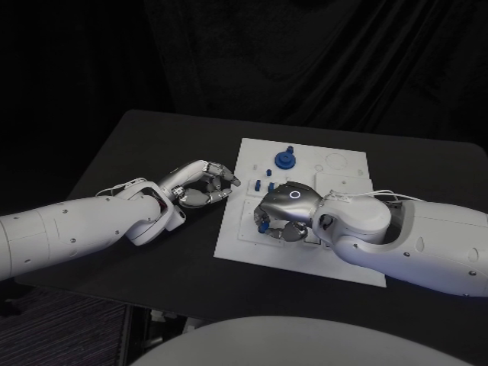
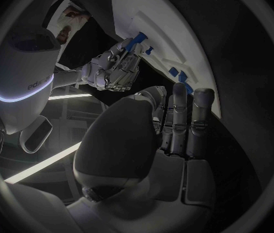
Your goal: Assemble the parts on the task board
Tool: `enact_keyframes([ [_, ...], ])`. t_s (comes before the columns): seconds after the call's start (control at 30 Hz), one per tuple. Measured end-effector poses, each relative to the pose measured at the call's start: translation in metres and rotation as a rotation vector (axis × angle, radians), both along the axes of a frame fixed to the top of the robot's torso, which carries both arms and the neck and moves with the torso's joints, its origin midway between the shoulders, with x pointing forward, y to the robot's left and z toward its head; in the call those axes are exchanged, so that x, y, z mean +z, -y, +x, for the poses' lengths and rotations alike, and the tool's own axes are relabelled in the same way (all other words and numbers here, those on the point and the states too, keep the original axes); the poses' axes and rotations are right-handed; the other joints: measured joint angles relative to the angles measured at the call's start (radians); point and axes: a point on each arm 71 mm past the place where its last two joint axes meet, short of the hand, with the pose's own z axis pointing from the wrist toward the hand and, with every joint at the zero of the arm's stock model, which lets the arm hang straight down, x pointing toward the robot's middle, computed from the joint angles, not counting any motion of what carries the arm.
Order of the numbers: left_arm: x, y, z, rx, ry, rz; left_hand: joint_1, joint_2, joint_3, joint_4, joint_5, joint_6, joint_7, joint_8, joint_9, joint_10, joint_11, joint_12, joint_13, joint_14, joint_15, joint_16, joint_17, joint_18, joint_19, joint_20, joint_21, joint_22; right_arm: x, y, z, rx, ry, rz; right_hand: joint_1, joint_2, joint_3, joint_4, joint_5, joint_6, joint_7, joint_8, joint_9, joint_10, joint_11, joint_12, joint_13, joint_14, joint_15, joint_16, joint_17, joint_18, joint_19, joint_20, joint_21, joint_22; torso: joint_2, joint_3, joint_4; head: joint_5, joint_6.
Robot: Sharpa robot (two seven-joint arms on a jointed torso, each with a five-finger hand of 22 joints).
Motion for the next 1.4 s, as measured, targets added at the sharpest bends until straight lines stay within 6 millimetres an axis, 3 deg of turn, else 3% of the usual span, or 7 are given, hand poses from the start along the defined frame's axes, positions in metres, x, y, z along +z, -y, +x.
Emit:
enact_keyframes([
  [0.17,-0.0004,-0.0001,-0.0002,0.0,-0.002,0.0,0.0,0.0,0.0,0.0,0.0,0.0,0.0,0.0,0.0,0.0,0.0,0.0,0.0,0.0,0.0,0.0,0.0,0.0,0.0,0.0,0.0,0.0,-0.0014,-0.0006,0.0003,-0.001,-0.003,-0.005,-0.008,-0.008,0.004,-0.004,0.0,-0.041,0.013,-0.052,-0.025,-0.031,0.02,-0.022,-0.002,-0.009,0.017,-0.009,-0.016,0.0,-0.014,0.014,-0.022,0.0,0.0,0.0,-0.0007,0.002,0.0],
  [0.8,-0.0012,-0.0002,-0.0004,0.0,-0.006,0.001,0.0,0.0,0.0,0.0,0.0,0.0,0.0,0.0,0.0,0.0,0.0,0.0,-0.001,0.0,0.0,0.0,0.0,0.0,0.0,0.0,0.0,0.0,-0.0037,-0.0028,0.0026,-0.004,-0.003,-0.011,-0.008,-0.008,0.007,-0.012,0.0,-0.047,0.008,-0.076,-0.034,-0.069,0.022,-0.033,0.002,-0.018,0.025,-0.02,-0.042,0.0,-0.035,0.021,-0.062,0.001,0.0,0.0,0.0,0.0,0.0],
  [0.87,-0.0013,-0.0002,-0.0004,0.0,-0.007,0.001,0.0,0.0,0.0,0.0,0.0,0.0,0.0,0.0,0.0,0.0,0.0,0.0,-0.001,0.0,0.0,0.0,0.0,0.0,0.0,0.0,0.0,0.0,-0.0038,-0.0029,0.0026,-0.004,-0.003,-0.011,-0.011,-0.011,0.007,-0.012,0.0,-0.064,0.009,-0.092,-0.039,-0.083,0.025,-0.033,0.006,-0.026,0.027,-0.023,-0.047,0.0,-0.041,0.026,-0.069,0.001,0.0,0.0,-0.0001,0.0,0.0],
  [0.93,-0.0014,-0.0003,-0.0004,0.0,-0.007,0.002,0.0,0.0,0.0,0.0,0.0,0.0,0.0,0.0,0.0,0.0,0.0,0.0,-0.001,0.0,0.0,0.0,0.0,0.0,0.0,0.0,0.0,0.0,-0.0038,-0.0029,0.0026,-0.004,-0.003,-0.011,-0.016,-0.01,0.006,-0.012,0.0,-0.083,0.005,-0.108,-0.045,-0.093,0.029,-0.033,0.01,-0.027,0.028,-0.024,-0.048,0.0,-0.045,0.024,-0.071,0.001,0.0,0.0,-0.0001,0.001,0.0],
  [1.0,-0.0014,-0.0003,-0.0005,0.001,-0.007,0.002,0.0,0.0,0.0,0.0,0.0,0.0,0.0,0.0,0.0,0.0,0.0,0.0,-0.001,0.0,0.0,0.0,0.0,0.0,0.0,0.0,0.0,0.0,-0.0038,-0.0029,0.0026,-0.005,-0.003,-0.011,-0.025,-0.014,0.001,-0.017,0.0,-0.128,-0.012,-0.141,-0.058,-0.121,0.035,-0.033,0.018,-0.037,0.038,-0.028,-0.057,0.0,-0.054,0.033,-0.089,0.001,0.0,0.0001,-0.0002,0.001,0.0],
  [1.1,-0.0015,-0.0005,-0.0005,0.001,-0.008,0.002,0.0,0.0,0.0,0.0,0.0,0.0,0.0,0.0,-0.001,0.0,0.0,0.0,-0.002,-0.004,0.004,0.0,0.0,0.0,0.0,0.0,0.0,0.0,-0.0038,-0.0028,0.0027,-0.006,-0.003,-0.011,-0.04,-0.02,-0.013,-0.015,0.0,-0.163,-0.022,-0.168,-0.07,-0.144,0.039,-0.025,0.028,-0.044,0.038,-0.032,-0.069,0.0,-0.063,0.034,-0.104,0.001,0.0,0.0002,-0.0002,0.001,0.0],
  [1.4,-0.0017,-0.0012,-0.0006,0.002,-0.009,0.003,0.0,0.0,0.0,0.0,0.0,0.0,0.0,0.0,-0.001,0.0,0.0,0.0,-0.002,-0.004,0.004,0.0,0.0,0.0,0.0,0.0,0.0,0.0,-0.0032,0.0011,0.0017,-0.011,-0.003,-0.008,-0.057,-0.03,-0.089,0.017,0.0,-0.223,-0.035,-0.204,-0.099,-0.208,0.043,0.006,0.059,-0.062,0.041,-0.043,-0.091,0.0,-0.08,0.037,-0.135,0.0,0.0,0.0008,-0.0002,0.002,0.0],
])
